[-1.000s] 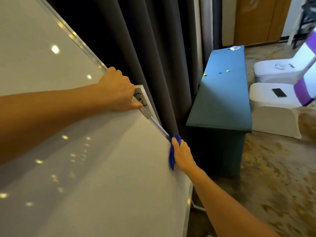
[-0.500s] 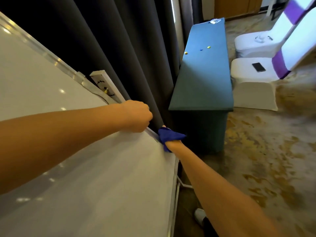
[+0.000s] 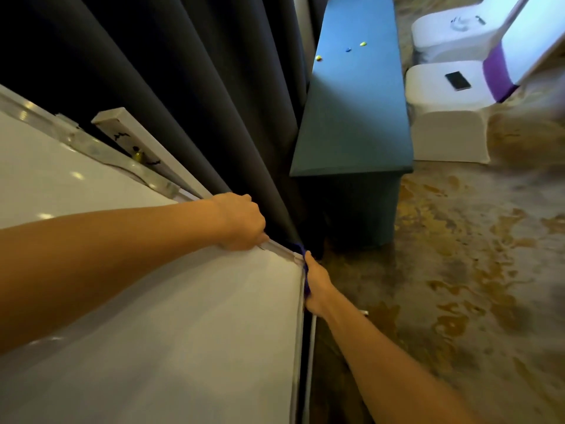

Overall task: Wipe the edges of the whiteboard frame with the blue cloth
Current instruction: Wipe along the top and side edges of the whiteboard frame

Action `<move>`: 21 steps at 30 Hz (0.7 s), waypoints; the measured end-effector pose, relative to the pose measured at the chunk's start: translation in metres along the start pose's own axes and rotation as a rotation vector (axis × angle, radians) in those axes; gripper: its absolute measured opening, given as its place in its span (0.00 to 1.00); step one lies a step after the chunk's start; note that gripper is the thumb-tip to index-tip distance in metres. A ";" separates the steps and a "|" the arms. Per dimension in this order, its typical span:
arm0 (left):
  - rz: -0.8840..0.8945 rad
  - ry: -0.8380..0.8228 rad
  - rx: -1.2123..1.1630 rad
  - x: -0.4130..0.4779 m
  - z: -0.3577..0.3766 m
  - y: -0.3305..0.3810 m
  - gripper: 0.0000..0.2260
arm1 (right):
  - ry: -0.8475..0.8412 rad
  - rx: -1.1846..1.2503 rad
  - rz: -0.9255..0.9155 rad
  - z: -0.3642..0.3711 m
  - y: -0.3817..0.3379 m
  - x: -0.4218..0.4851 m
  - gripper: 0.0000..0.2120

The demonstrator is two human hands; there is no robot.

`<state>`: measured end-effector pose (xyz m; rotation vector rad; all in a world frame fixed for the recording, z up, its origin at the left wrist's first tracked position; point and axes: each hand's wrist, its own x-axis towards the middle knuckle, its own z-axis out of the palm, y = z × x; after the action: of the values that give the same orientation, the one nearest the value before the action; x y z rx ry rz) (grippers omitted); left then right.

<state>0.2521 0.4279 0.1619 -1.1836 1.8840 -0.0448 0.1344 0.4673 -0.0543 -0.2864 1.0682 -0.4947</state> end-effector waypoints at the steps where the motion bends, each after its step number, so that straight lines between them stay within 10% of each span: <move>1: 0.013 -0.003 0.017 0.002 0.001 0.000 0.20 | -0.070 0.202 0.041 0.001 0.008 -0.004 0.27; 9: -0.002 0.082 0.052 0.003 0.009 -0.001 0.23 | -0.004 0.523 -0.096 -0.005 0.018 -0.019 0.19; 14: -0.007 0.075 0.049 0.001 0.012 -0.001 0.22 | 0.031 -0.010 -0.304 0.008 0.052 -0.056 0.15; 21: -0.006 0.051 0.054 -0.002 0.016 0.001 0.21 | 0.011 -0.535 -0.403 0.022 0.086 -0.075 0.44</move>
<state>0.2630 0.4364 0.1529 -1.1613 1.9120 -0.1288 0.1458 0.5795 -0.0258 -0.9853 1.1463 -0.5612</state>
